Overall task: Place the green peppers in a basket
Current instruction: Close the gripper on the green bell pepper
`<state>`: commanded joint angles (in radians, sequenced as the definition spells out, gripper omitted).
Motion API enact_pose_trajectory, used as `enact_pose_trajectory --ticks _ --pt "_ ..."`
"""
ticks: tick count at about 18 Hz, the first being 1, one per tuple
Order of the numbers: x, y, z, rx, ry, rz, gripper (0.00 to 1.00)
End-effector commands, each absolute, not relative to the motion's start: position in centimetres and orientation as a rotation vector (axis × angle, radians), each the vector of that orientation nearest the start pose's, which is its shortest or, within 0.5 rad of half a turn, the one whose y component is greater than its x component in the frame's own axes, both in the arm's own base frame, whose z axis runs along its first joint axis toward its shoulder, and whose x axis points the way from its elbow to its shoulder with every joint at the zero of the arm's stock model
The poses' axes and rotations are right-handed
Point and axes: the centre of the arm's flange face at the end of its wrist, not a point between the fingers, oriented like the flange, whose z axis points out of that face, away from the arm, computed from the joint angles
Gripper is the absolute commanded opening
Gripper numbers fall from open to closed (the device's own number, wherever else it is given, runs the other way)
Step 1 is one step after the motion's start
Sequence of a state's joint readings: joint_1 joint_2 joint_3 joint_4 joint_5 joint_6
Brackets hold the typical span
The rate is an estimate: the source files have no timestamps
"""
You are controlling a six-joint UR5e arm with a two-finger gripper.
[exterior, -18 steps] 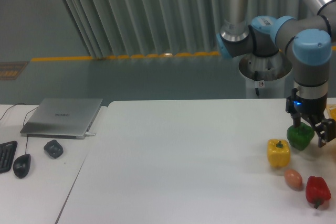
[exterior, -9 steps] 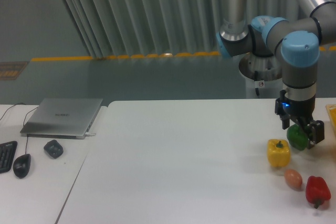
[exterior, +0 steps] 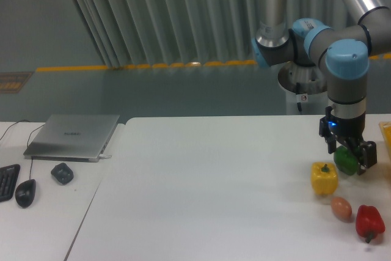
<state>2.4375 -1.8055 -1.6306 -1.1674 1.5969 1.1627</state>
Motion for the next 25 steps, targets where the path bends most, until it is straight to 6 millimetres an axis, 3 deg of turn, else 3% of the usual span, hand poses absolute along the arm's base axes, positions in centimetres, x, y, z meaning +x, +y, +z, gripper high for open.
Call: enact_pose_trajectory --ticks 7,16,25 --pt "-35.6 48.0 37.1 -3.084 0.445 0.155 1.00" --pt "-34.7 45.7 33.5 -3.229 0.457 -0.024 1.00" --pt "-35.4 44.8 33.3 -3.252 0.402 -0.065 1.00"
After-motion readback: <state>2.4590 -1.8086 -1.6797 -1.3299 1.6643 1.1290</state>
